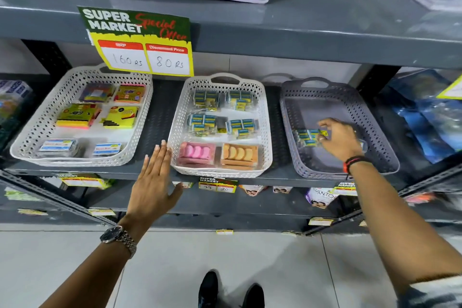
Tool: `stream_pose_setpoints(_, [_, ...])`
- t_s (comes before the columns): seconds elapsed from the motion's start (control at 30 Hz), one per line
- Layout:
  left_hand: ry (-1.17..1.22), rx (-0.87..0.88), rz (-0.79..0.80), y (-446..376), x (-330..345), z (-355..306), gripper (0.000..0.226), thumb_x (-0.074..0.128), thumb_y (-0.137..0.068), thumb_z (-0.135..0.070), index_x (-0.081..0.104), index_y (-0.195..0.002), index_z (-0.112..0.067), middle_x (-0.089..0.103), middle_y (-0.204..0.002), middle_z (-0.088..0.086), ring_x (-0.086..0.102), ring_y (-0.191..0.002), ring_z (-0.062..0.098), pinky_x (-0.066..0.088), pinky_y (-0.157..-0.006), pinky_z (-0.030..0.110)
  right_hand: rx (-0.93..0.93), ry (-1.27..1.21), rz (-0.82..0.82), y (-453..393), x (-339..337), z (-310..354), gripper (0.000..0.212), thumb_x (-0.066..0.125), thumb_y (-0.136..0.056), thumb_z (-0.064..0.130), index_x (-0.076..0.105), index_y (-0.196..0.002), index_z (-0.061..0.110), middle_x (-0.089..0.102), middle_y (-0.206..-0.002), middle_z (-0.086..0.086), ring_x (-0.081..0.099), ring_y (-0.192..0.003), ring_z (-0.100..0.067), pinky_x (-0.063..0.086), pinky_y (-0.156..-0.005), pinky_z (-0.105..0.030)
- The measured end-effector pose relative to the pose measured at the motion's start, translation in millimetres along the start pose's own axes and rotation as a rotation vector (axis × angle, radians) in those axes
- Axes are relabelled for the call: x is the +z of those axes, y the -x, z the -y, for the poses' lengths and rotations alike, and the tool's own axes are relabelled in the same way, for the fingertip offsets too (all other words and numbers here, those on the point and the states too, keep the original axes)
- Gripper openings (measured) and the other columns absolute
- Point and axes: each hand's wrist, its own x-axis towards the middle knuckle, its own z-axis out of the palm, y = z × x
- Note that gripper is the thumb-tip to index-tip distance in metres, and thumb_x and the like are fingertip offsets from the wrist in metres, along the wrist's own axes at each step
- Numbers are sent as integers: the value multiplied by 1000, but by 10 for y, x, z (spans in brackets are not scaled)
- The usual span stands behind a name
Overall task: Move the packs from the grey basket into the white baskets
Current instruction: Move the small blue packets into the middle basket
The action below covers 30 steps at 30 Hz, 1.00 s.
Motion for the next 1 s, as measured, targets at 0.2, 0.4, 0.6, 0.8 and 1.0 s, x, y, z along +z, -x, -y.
stream_pose_setpoints(0.2, [-34, 7, 6, -32, 6, -17, 91, 52, -79, -42, 11, -150, -2, 5, -161, 13, 5, -149, 24, 9, -121, 41, 60, 67, 194, -93, 144, -378, 53, 63, -86, 4, 46, -136, 13, 63, -122, -21, 62, -106, -36, 49, -94, -42])
stream_pose_setpoints(0.4, [32, 41, 29, -71, 41, 20, 91, 44, -80, -50, 9, -151, -6, 3, -162, 9, 1, -149, 20, -1, -120, 28, -36, 6, 348, -291, 356, -354, 74, 71, -82, 7, 35, -145, 17, 49, -144, -12, 50, -127, -33, 38, -111, -44])
stream_pose_setpoints(0.6, [63, 34, 19, -81, 86, -8, 94, 50, -80, -50, 4, -152, -8, 2, -162, 8, 1, -149, 19, 1, -120, 26, -90, 19, 317, -365, 492, -392, 72, 67, -81, 1, 38, -144, 21, 47, -145, -11, 48, -129, -33, 39, -111, -46])
stream_pose_setpoints(0.8, [83, 6, -4, -67, 100, -89, 95, 48, -78, -49, 8, -151, -3, 5, -162, 11, 2, -149, 19, 12, -120, 39, -130, 118, 260, -339, 505, -400, 62, 64, -81, 1, 41, -137, 15, 49, -134, -12, 49, -122, -36, 41, -106, -45])
stream_pose_setpoints(1.0, [75, 12, -2, -68, 74, -98, 94, 47, -77, -49, 11, -150, -1, 6, -161, 12, 6, -149, 24, 16, -119, 44, -81, 146, 132, -374, 292, -234, 65, 68, -83, 20, 38, -139, 7, 44, -133, -19, 43, -125, -38, 36, -107, -47])
